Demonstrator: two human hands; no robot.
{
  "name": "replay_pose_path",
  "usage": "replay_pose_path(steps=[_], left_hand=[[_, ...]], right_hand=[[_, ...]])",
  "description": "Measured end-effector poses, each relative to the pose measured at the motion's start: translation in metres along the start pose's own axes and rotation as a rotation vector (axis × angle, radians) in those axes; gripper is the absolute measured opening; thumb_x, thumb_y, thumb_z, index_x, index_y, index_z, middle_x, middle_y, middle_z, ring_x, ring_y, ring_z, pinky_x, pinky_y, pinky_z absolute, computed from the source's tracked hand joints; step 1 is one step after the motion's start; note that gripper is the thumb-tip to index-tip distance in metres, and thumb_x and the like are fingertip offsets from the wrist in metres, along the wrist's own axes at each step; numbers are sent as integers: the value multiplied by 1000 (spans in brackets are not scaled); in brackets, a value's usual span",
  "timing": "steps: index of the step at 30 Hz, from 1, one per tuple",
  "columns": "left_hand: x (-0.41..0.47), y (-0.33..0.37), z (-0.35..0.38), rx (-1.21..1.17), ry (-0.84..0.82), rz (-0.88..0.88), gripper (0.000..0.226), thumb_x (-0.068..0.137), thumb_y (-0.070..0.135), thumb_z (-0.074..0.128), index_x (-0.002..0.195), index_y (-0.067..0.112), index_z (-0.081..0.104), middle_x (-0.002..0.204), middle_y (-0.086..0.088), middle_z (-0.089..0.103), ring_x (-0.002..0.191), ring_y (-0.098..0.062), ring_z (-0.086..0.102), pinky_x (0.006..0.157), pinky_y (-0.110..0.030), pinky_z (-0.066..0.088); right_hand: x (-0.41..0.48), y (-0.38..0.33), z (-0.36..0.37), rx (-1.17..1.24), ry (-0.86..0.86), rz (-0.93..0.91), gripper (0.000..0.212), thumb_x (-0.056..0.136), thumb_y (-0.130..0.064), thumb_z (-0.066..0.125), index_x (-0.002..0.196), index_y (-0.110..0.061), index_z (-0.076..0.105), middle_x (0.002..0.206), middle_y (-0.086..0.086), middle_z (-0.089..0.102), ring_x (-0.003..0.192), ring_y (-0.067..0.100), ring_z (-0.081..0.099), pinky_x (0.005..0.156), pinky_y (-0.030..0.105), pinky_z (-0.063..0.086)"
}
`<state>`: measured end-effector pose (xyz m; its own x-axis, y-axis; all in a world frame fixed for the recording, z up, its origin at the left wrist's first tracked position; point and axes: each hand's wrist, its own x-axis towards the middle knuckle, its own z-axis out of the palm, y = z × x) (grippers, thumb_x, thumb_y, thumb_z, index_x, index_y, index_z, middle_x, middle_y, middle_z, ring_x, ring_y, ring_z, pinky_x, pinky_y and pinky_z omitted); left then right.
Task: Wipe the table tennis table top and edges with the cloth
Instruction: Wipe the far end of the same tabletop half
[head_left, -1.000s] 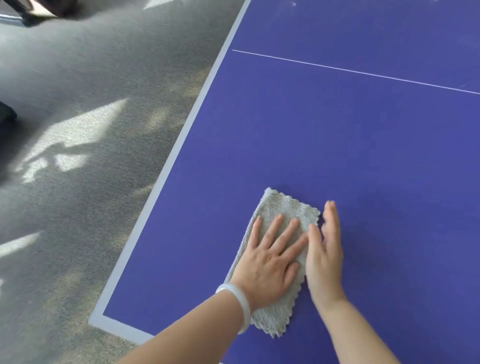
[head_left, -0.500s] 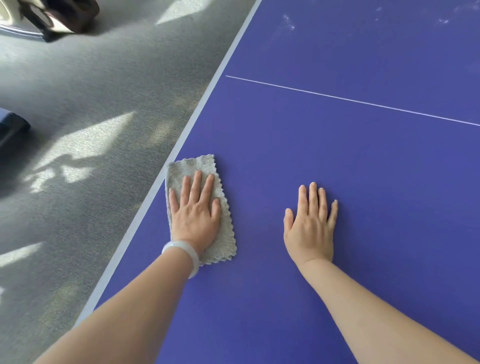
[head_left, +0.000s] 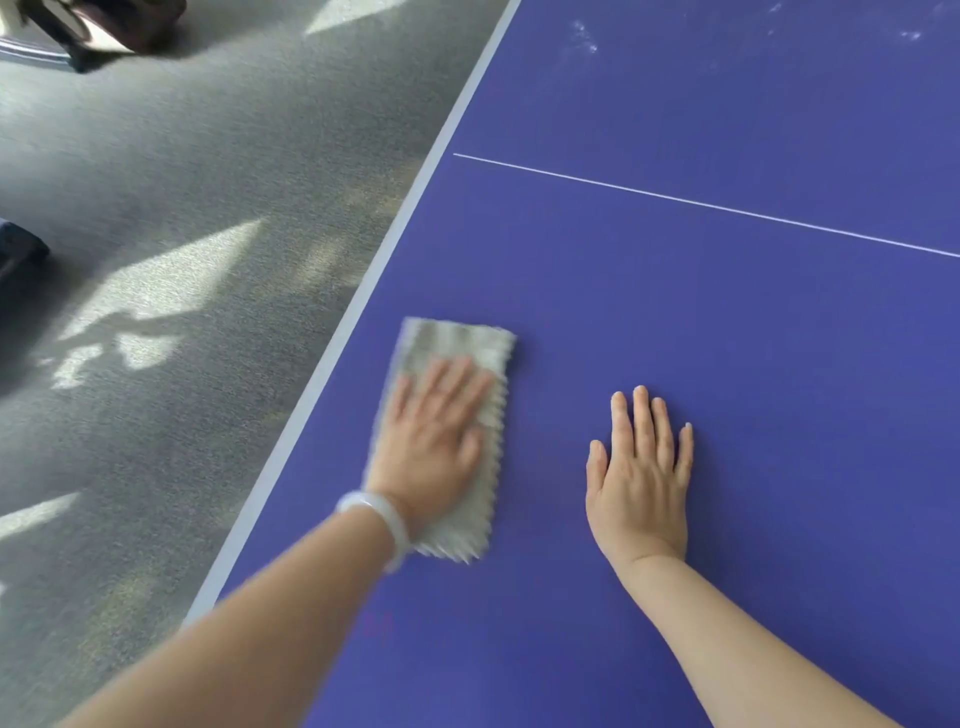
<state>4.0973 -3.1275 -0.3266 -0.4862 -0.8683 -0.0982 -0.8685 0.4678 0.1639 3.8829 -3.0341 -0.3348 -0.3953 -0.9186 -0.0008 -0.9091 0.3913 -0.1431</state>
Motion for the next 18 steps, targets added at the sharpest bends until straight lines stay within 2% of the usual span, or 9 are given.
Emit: replay_pose_path(steps=[2,4,6,8,12,16,18], left_hand=[[3,-52,-12,-35,27,-226,62,95,46,21,157,38,14,165,11,8,153,-13,-2,123,-49,4],[-16,-76,-17,-56,40,-343,61,96,48,17,157,39,12,165,14,6,152,-12,-2,123,-49,5],[-44,-65,-10,-37,60,-451,61,97,47,16,157,38,9,165,14,6,153,-13,0,122,-52,7],[-73,-31,1,-18,51,-475,63,97,44,20,158,36,6,165,11,7,153,-16,1,121,-57,7],[-69,29,12,-7,18,-169,65,97,42,31,158,33,11,166,9,8,153,-22,1,118,-63,10],[12,68,10,-35,-55,226,59,102,45,25,158,35,9,166,12,4,153,-20,-7,119,-61,4],[54,67,6,-3,-79,338,58,101,47,22,157,36,11,166,12,6,153,-18,-5,120,-58,-1]], right_hand=[[2,-1,1,-18,1,5,65,99,-41,17,154,-10,34,162,12,29,150,30,27,122,56,17],[2,-2,1,-22,10,8,65,99,-41,19,154,-10,35,161,13,30,150,31,28,122,57,18],[0,-2,2,-25,22,8,64,99,-40,22,153,-9,37,160,14,32,149,32,30,121,57,20],[0,-1,1,-31,24,10,63,99,-39,23,152,-8,38,159,15,34,148,33,31,120,58,21],[0,-2,-3,-33,6,20,64,98,-39,23,152,-8,39,159,15,35,148,33,32,121,57,21],[1,-1,-3,-31,15,19,63,98,-38,24,151,-8,40,159,13,36,147,31,33,120,57,24],[1,0,-2,-35,29,9,62,99,-37,25,151,-9,41,158,12,36,147,30,34,119,57,26]])
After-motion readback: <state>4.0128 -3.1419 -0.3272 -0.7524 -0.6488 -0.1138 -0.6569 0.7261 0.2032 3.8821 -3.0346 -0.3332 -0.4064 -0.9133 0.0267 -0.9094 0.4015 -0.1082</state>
